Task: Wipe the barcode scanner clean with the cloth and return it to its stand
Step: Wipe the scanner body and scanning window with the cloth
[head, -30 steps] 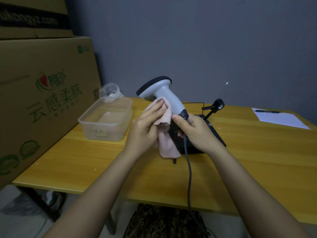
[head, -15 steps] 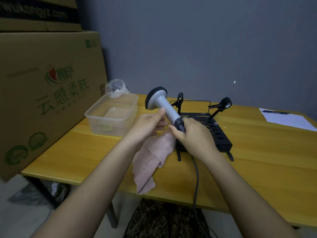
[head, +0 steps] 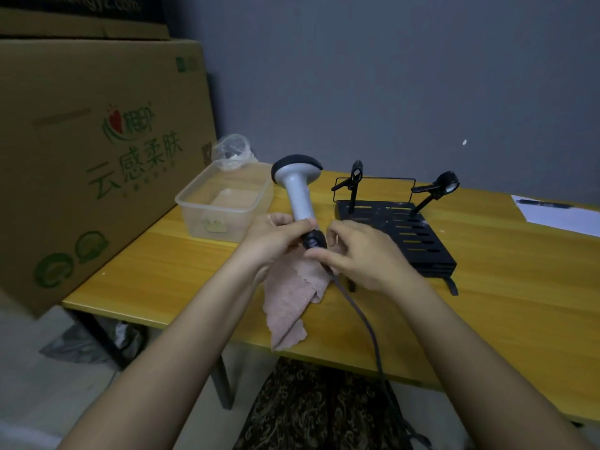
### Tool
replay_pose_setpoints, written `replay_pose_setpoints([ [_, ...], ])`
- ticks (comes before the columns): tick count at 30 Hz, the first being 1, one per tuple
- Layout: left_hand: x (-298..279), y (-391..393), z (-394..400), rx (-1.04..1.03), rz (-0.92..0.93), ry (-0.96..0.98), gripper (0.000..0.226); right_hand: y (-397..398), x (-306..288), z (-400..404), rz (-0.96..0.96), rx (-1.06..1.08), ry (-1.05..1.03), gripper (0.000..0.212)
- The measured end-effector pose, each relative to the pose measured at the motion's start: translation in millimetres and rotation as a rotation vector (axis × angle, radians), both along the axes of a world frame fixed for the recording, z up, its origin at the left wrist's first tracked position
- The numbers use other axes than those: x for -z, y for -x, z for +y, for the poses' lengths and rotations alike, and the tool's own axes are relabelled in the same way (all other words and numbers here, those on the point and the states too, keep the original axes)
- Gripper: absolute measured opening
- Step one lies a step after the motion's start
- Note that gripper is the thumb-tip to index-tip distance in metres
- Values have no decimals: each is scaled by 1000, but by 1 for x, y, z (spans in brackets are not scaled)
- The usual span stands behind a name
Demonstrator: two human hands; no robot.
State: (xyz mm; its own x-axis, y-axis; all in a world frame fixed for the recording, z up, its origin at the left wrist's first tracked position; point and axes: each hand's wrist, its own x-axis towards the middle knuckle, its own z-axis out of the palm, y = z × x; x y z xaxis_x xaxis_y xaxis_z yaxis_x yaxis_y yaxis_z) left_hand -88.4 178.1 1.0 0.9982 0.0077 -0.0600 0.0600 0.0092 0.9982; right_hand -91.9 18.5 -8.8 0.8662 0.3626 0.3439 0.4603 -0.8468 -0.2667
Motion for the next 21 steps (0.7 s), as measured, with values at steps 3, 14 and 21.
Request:
replay_pose_setpoints([
  [3, 2, 3, 13, 60, 2, 12, 11, -11, 0, -19, 44, -28, -228, 44],
  [14, 9, 14, 41, 135, -9, 43, 5, -43, 19, 4, 255, -90, 121, 19],
  [21, 8, 7, 39, 173, -27, 37, 8, -7, -45, -23, 176, 101, -619, 20],
])
